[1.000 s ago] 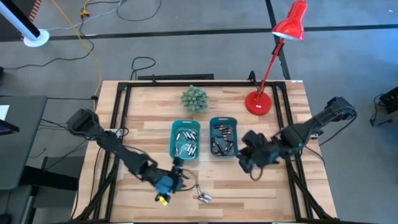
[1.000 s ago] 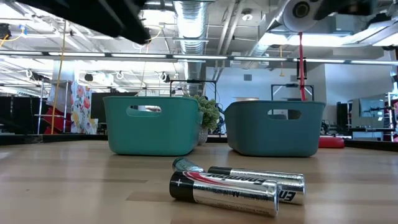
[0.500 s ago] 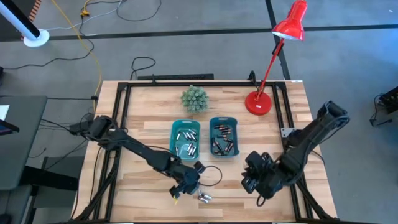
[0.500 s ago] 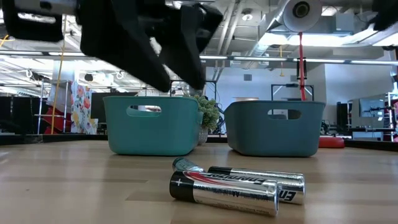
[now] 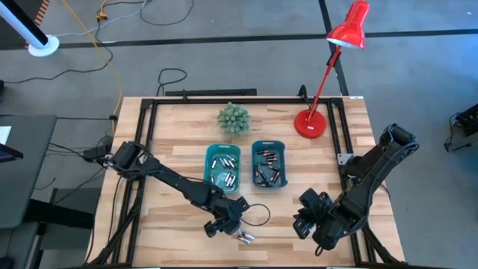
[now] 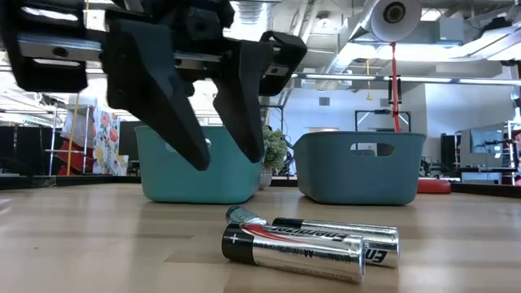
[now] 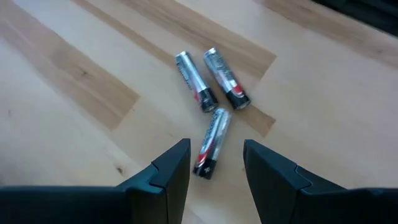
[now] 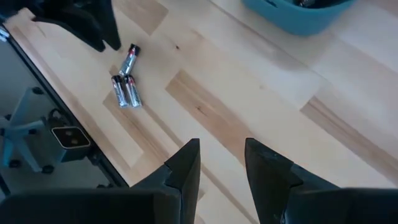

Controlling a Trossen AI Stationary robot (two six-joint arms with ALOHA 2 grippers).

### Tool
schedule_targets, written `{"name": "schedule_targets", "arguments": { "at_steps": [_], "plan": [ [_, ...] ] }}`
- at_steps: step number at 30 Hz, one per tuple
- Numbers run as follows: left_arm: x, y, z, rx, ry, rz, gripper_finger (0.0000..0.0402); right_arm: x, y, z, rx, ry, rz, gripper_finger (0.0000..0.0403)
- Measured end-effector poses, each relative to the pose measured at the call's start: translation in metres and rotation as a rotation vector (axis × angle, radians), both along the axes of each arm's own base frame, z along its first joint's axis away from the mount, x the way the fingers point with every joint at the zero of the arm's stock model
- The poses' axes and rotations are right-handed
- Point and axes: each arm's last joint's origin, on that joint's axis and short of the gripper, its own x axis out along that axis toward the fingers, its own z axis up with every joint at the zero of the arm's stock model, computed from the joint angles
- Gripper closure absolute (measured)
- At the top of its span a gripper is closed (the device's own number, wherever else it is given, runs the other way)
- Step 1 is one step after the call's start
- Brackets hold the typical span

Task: Sort batteries
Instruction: Put the silver battery into the green bin

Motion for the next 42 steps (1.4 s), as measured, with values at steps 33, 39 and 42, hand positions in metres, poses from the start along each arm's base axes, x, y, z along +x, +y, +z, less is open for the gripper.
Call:
{"name": "schedule_targets", "arguments": {
  "at_steps": [33,39,42],
  "plan": [
    [0.003,0.005,-0.051,-0.053,0.239,0.182,0.0363,0.0,0.0,0.001,0.005,-0.034,-0.049,0.0262],
    [-0.006,0.005,-0.029,-0.029,0.21,0.273,0.0363,0.0,0.0,0.001,0.006,-0.035,-0.049,0.0262],
    [-0.011,0.009,-0.008,-0.031,0.177,0.334,0.0363,0.0,0.0,0.001,0.01,-0.039,-0.046,0.0262]
  ]
}}
